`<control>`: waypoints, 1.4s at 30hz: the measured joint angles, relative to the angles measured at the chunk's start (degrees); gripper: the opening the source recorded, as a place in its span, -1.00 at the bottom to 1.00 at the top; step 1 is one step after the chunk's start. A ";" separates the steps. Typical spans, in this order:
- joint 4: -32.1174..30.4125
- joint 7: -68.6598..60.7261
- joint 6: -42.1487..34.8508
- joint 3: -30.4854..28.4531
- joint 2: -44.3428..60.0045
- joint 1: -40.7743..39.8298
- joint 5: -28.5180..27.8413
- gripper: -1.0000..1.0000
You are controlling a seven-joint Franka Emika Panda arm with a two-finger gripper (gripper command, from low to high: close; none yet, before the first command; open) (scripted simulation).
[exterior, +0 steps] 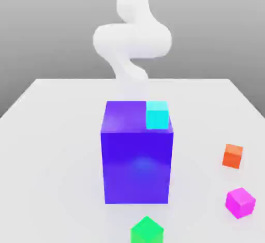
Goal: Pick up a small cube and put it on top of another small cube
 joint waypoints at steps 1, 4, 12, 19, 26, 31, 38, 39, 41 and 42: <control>-0.32 -2.56 0.85 -0.08 2.14 1.31 -0.28 0.00; -1.25 -9.95 3.25 -0.27 8.20 4.92 -0.90 0.00; -3.64 -29.82 9.51 -0.57 23.96 13.84 -1.57 0.00; -5.75 -48.08 15.02 1.73 37.73 19.77 -0.97 0.00; -7.84 -64.94 20.48 5.49 51.54 23.02 -2.28 0.00; -7.24 -68.14 26.80 5.83 61.75 24.40 -5.38 0.00; -6.47 -67.58 29.66 4.92 65.59 25.16 -6.32 -1.00; -6.29 -67.42 30.37 4.71 66.49 25.34 -6.54 -1.00; -6.70 -67.78 28.89 5.20 64.58 24.95 -6.11 -1.00; -7.06 -68.12 27.54 5.61 62.89 24.64 -5.66 -1.00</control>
